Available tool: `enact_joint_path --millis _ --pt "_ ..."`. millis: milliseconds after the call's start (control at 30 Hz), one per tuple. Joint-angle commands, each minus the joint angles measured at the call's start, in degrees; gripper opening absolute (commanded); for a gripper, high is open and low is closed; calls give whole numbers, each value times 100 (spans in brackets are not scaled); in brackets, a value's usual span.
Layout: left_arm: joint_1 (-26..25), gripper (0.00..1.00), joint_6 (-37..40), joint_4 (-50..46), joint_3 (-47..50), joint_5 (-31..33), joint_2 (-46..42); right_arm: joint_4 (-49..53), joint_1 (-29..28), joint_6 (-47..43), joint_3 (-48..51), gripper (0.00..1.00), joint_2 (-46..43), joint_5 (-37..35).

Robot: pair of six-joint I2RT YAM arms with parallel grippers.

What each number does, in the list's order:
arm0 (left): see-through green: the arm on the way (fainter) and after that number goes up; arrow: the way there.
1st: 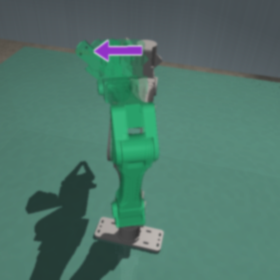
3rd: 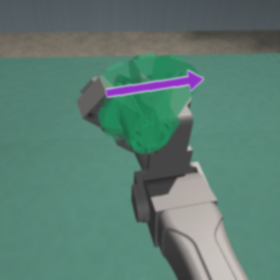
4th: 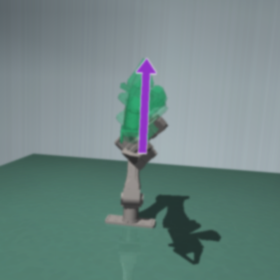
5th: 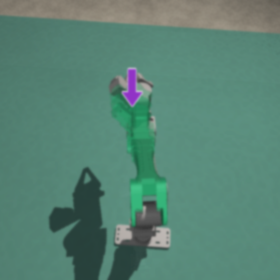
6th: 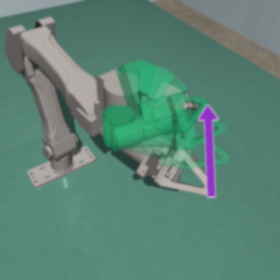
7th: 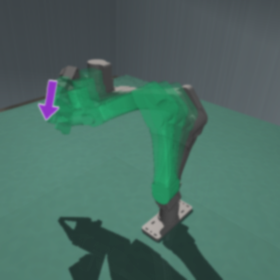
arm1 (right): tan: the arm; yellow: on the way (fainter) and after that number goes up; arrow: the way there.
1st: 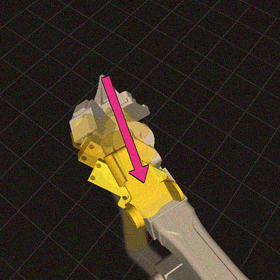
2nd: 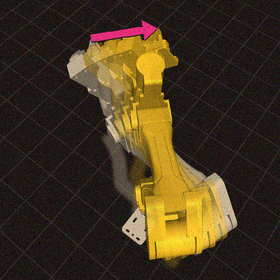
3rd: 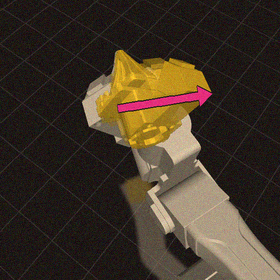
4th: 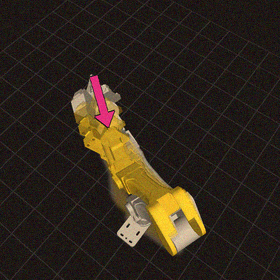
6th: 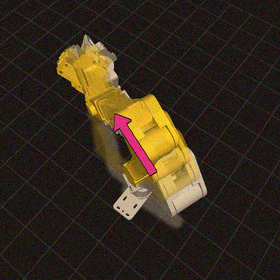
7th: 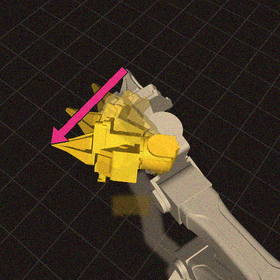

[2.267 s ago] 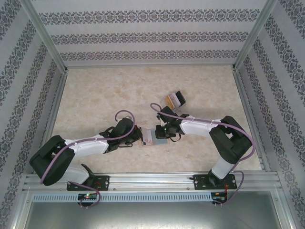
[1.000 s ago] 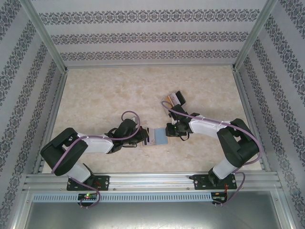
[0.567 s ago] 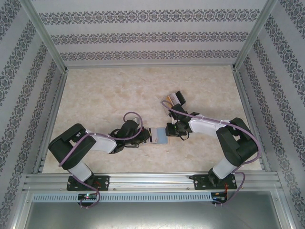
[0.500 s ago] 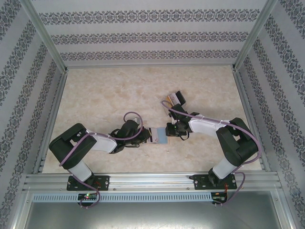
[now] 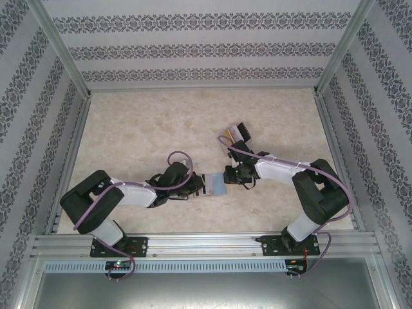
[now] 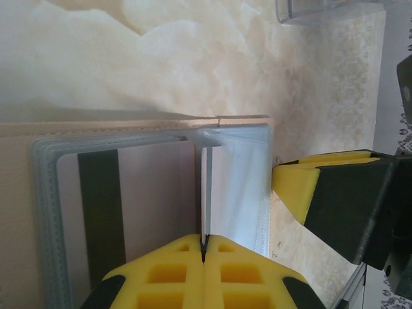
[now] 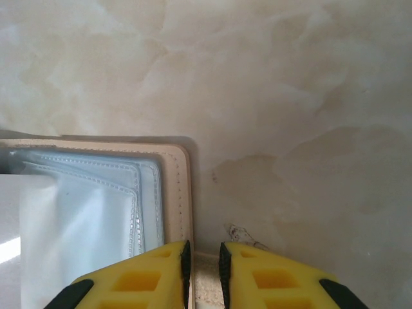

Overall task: Put the credit cards into the card holder
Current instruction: Insert the credit card into the card slot.

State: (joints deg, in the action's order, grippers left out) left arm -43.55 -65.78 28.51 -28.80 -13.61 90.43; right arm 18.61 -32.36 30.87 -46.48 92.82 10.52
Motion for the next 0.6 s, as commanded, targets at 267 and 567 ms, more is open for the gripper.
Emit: enact_joint_path --millis 267,567 --pt "-178 0 -180 365 -426 -87 850 -172 -3 90 304 23 307 57" --pt "-305 5 -132 177 -679 -148 1068 -218 -3 186 341 23 290 103"
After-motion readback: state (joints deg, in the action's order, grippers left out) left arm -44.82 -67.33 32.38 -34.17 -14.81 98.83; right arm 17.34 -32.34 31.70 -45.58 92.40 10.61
